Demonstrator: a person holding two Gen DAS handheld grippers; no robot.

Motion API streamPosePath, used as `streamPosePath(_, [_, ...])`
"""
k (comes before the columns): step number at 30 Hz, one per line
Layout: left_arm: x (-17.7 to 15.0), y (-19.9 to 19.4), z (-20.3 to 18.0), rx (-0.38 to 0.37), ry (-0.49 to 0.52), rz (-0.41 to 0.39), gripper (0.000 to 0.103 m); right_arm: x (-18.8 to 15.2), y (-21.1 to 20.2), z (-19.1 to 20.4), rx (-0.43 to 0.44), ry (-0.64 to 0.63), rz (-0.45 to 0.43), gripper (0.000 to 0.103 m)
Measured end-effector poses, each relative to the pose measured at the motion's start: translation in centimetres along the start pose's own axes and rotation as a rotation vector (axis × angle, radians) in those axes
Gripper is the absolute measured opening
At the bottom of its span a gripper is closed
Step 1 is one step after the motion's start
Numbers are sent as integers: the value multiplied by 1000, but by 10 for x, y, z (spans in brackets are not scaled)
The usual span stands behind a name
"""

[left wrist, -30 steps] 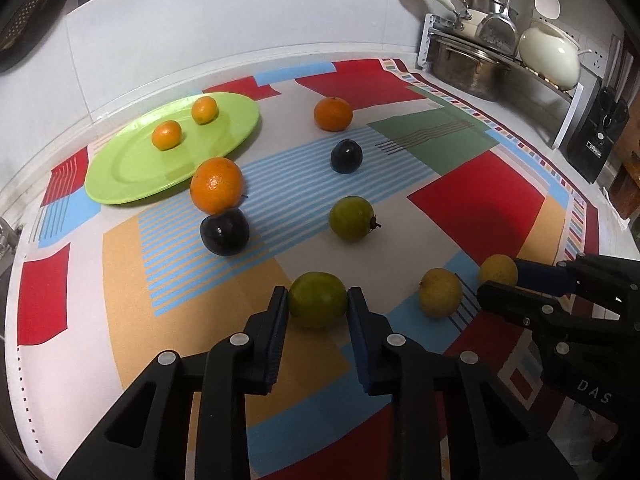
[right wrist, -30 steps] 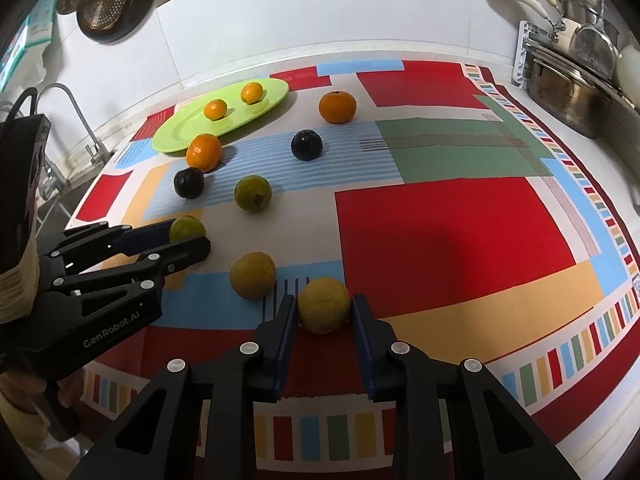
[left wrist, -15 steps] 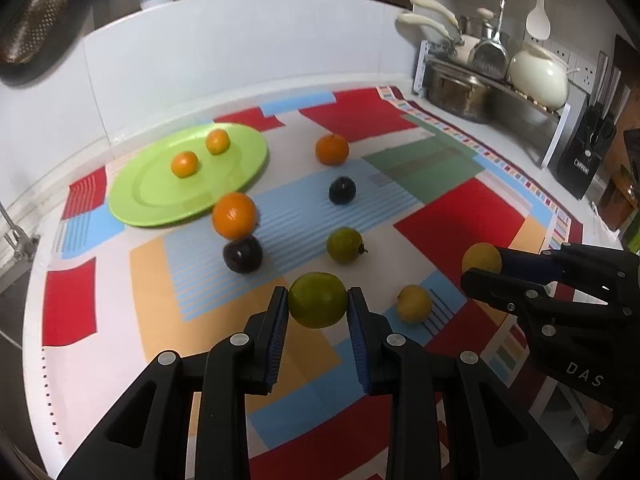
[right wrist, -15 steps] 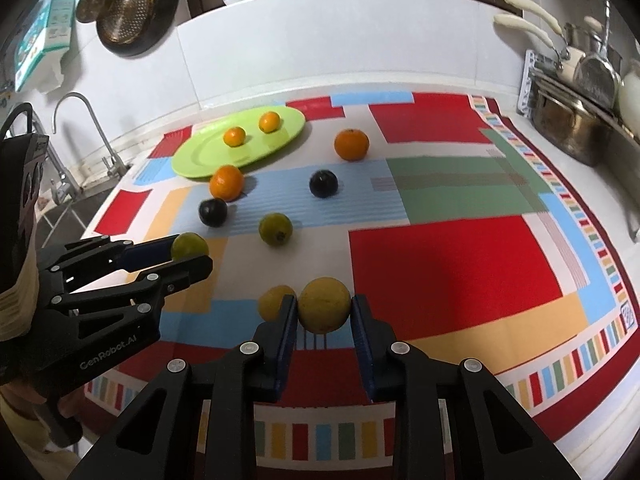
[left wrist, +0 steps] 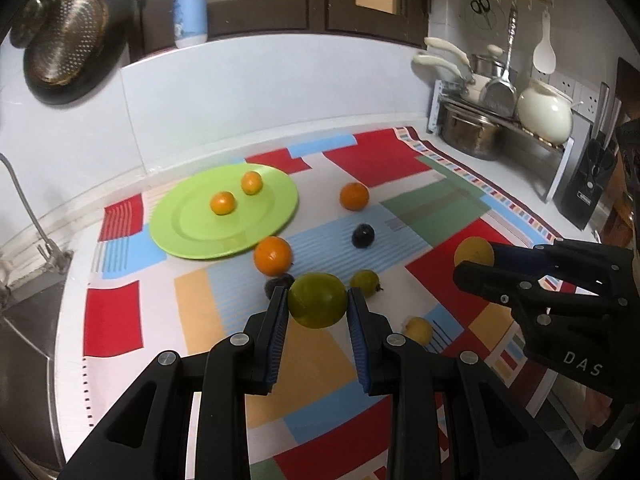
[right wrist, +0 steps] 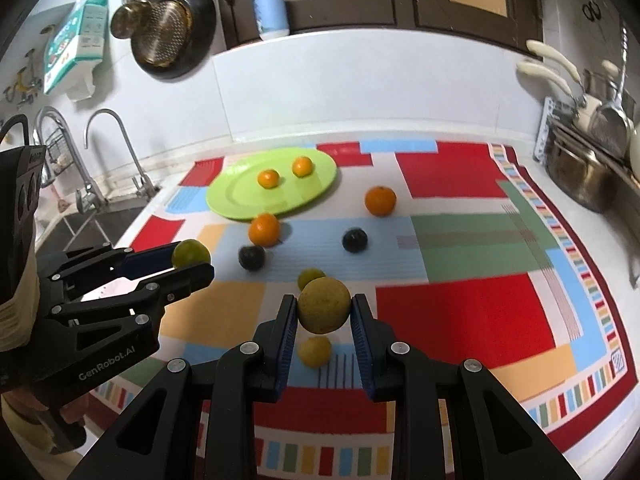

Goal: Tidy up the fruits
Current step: 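Carry the lime in the left tool to the plate while the right tool carries the yellow fruit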

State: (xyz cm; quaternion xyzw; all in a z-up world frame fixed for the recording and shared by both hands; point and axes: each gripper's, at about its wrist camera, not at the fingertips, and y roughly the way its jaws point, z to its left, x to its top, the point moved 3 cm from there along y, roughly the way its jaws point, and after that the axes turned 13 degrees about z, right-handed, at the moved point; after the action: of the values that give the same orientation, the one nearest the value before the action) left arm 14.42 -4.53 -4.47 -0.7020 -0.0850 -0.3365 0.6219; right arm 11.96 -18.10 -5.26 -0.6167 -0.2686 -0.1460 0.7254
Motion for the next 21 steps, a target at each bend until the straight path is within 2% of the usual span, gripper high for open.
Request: streamPosePath(21, [26, -31, 41, 98, -71, -108, 30, 59, -5, 35, 84, -136, -97, 29])
